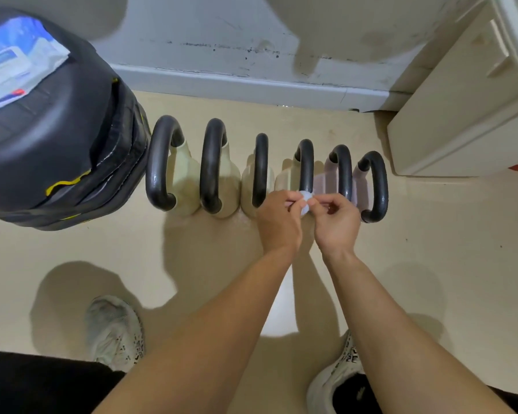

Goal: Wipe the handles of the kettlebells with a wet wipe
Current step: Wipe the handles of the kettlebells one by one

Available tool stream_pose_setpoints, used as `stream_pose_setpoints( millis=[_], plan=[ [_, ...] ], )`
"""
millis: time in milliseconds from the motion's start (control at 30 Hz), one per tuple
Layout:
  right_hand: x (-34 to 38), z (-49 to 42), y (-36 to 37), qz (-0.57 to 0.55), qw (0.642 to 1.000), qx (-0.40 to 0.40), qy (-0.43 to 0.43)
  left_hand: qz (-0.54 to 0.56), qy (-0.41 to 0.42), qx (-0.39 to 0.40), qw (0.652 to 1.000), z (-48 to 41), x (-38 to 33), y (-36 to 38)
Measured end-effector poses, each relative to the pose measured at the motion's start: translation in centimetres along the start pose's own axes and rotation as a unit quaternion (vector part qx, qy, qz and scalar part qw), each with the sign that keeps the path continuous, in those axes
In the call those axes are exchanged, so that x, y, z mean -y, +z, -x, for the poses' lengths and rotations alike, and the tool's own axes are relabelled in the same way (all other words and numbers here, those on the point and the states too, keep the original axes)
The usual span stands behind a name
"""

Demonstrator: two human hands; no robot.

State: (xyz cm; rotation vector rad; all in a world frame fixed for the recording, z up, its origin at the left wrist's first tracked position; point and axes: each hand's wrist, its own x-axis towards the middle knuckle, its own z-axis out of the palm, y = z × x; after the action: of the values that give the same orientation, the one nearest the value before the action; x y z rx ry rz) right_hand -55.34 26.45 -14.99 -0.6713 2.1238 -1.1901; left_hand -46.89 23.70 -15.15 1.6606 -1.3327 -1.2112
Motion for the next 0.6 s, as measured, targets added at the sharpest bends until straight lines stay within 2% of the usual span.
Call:
stream_pose_setpoints(
  millis=[100, 233, 433, 600],
  plan=[
    [-1.7, 0.9, 0.5, -0.001, 1.000, -0.012, 0.027, -0.015, -0.003, 0.009, 1.000, 0.8, 1.4, -0.1],
    [-2.7, 0.9, 1.3, -0.011, 0.997, -0.005, 0.078, 0.041, -0.073, 0.006, 0.996, 0.5, 2.5, 0.3],
    [-2.7, 0.3, 1.9, 0.010, 0.999, 0.001, 0.036, 0.070, -0.096, -0.030, 0.992, 0.2, 2.9, 1.4],
    [-2.5, 0.3, 1.5, 0.029, 0.999, 0.014, 0.026, 0.043, -0.083, -0.013, 0.996, 0.2, 2.9, 1.5]
  ],
)
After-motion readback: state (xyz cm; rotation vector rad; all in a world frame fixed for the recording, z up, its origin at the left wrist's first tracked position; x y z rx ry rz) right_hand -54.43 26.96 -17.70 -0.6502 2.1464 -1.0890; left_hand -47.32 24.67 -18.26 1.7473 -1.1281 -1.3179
